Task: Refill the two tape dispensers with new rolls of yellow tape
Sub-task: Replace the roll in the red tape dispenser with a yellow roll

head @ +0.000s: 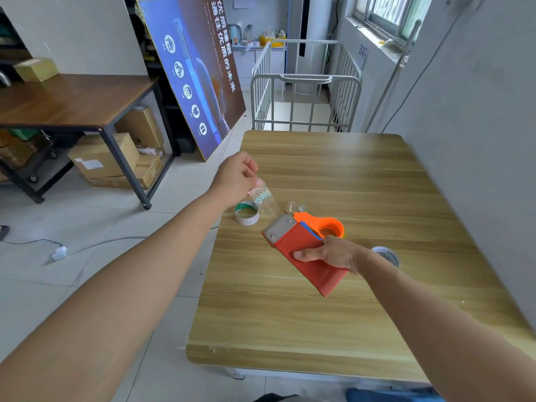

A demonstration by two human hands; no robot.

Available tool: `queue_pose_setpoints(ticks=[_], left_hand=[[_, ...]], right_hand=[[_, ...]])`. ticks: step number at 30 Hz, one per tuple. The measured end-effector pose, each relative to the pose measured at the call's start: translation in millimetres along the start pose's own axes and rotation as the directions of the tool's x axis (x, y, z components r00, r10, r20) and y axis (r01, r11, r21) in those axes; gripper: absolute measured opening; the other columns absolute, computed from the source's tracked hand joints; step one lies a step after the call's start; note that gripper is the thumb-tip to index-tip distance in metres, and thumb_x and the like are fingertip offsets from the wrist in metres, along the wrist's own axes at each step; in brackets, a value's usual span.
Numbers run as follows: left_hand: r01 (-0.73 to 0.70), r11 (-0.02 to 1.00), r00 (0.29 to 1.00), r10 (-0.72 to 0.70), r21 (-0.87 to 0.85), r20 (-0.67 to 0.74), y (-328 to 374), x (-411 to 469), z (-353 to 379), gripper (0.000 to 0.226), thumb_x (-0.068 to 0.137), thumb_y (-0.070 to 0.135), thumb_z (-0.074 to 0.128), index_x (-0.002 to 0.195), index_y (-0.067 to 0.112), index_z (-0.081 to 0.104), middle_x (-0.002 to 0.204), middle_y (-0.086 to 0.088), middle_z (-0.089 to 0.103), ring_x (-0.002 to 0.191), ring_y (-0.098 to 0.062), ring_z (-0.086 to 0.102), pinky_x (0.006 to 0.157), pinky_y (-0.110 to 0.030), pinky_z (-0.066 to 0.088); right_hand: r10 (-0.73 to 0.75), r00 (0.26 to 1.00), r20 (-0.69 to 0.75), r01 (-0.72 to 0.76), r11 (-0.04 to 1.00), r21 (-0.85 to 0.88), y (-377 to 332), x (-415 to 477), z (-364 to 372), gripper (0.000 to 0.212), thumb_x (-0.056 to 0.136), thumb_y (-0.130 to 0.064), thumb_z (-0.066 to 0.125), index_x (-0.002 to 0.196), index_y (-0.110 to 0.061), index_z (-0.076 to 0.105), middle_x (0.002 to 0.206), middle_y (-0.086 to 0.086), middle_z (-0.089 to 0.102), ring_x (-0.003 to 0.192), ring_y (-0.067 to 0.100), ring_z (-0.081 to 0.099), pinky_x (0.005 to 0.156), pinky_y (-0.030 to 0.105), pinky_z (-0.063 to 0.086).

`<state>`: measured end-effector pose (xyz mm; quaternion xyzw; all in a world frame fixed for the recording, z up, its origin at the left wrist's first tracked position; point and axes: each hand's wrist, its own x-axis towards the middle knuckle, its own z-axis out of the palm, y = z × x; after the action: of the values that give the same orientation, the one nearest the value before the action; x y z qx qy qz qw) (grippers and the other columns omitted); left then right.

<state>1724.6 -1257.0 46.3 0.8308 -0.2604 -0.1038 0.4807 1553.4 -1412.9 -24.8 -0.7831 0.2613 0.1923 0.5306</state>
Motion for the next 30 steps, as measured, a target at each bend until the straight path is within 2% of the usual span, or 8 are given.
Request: queue_pose_setpoints(ticks=[2, 6, 9, 12, 16, 21, 27, 30], left_hand=[[-0.044, 0.998, 0.999, 0.043, 0.043, 0.022, 3, -5, 8, 0.027, 0.078, -0.004, 0.064, 0.076, 0.019, 0.05, 0.065, -0.001, 0.057, 0.057, -0.013, 0.054, 0.064, -0.031, 0.05], [-0.104, 0.985, 0.994, 0.098, 0.138, 0.055, 12, -17, 20, 0.015, 0.078, 0.001, 0.064, 0.089, 0.01, 0.059, 0.075, -0.001, 0.06, 0.066, -0.014, 0.053, 0.069, -0.028, 0.048], [-0.123, 0.978, 0.99, 0.11, 0.168, 0.089, 14, -25, 28, 0.015, 0.079, 0.005, 0.065, 0.092, 0.009, 0.061, 0.081, -0.002, 0.063, 0.068, -0.012, 0.054, 0.061, -0.021, 0.043], [-0.118, 0.977, 0.985, 0.092, 0.179, 0.147, 8, -33, 40, 0.014, 0.08, 0.004, 0.064, 0.092, 0.009, 0.062, 0.08, -0.001, 0.062, 0.064, -0.007, 0.052, 0.056, -0.019, 0.039], [-0.106, 0.974, 0.979, 0.067, 0.198, 0.192, -2, -42, 55, 0.011, 0.083, 0.005, 0.061, 0.093, 0.01, 0.062, 0.084, -0.003, 0.065, 0.07, -0.011, 0.053, 0.064, -0.022, 0.038], [-0.102, 0.971, 0.977, 0.057, 0.215, 0.206, -11, -50, 66, 0.018, 0.088, 0.002, 0.052, 0.101, 0.009, 0.063, 0.103, -0.006, 0.07, 0.093, -0.016, 0.063, 0.079, -0.025, 0.046], [-0.098, 0.971, 0.96, 0.035, 0.216, 0.276, -23, -57, 76, 0.038, 0.091, 0.001, 0.047, 0.127, 0.012, 0.055, 0.127, -0.005, 0.062, 0.119, -0.017, 0.056, 0.102, -0.024, 0.04], [-0.088, 0.975, 0.955, 0.025, 0.205, 0.295, -29, -61, 82, 0.04, 0.092, 0.003, 0.046, 0.129, 0.014, 0.053, 0.132, -0.004, 0.059, 0.122, -0.018, 0.054, 0.103, -0.022, 0.038]], right_hand=[[0.039, 0.999, -0.036, -0.039, 0.999, 0.001, -2, 4, 1, 0.032, 0.073, -0.044, 0.078, 0.096, -0.025, 0.067, 0.108, 0.006, 0.071, 0.102, 0.026, 0.067, 0.094, 0.038, 0.052], [0.074, 0.992, -0.104, -0.071, 0.997, 0.034, -4, 12, 5, 0.048, 0.065, -0.052, 0.079, 0.099, -0.021, 0.065, 0.102, 0.003, 0.068, 0.098, 0.024, 0.066, 0.089, 0.036, 0.053], [0.094, 0.986, -0.135, -0.082, 0.992, 0.092, -8, 14, 7, 0.027, 0.078, -0.042, 0.073, 0.084, -0.019, 0.06, 0.09, 0.001, 0.065, 0.085, 0.022, 0.062, 0.079, 0.031, 0.049], [0.125, 0.977, -0.173, -0.097, 0.982, 0.16, -15, 14, 8, 0.024, 0.083, -0.033, 0.067, 0.093, -0.012, 0.058, 0.088, 0.005, 0.064, 0.086, 0.024, 0.061, 0.084, 0.034, 0.049], [0.111, 0.98, -0.167, -0.068, 0.967, 0.244, -25, 15, 9, 0.013, 0.086, -0.022, 0.06, 0.093, -0.01, 0.059, 0.081, 0.004, 0.062, 0.073, 0.02, 0.06, 0.069, 0.028, 0.047], [0.095, 0.983, -0.154, -0.039, 0.944, 0.328, -29, 20, 13, 0.039, 0.087, -0.014, 0.055, 0.123, -0.002, 0.056, 0.113, 0.016, 0.065, 0.096, 0.027, 0.06, 0.089, 0.035, 0.048], [0.062, 0.987, -0.147, -0.007, 0.936, 0.351, -28, 18, 14, 0.037, 0.09, -0.002, 0.049, 0.126, -0.003, 0.055, 0.116, 0.018, 0.064, 0.107, 0.032, 0.061, 0.099, 0.039, 0.046], [0.068, 0.984, -0.163, -0.018, 0.957, 0.289, -26, 18, 14, 0.038, 0.09, -0.001, 0.051, 0.128, -0.001, 0.053, 0.115, 0.017, 0.063, 0.107, 0.031, 0.06, 0.099, 0.039, 0.045]])
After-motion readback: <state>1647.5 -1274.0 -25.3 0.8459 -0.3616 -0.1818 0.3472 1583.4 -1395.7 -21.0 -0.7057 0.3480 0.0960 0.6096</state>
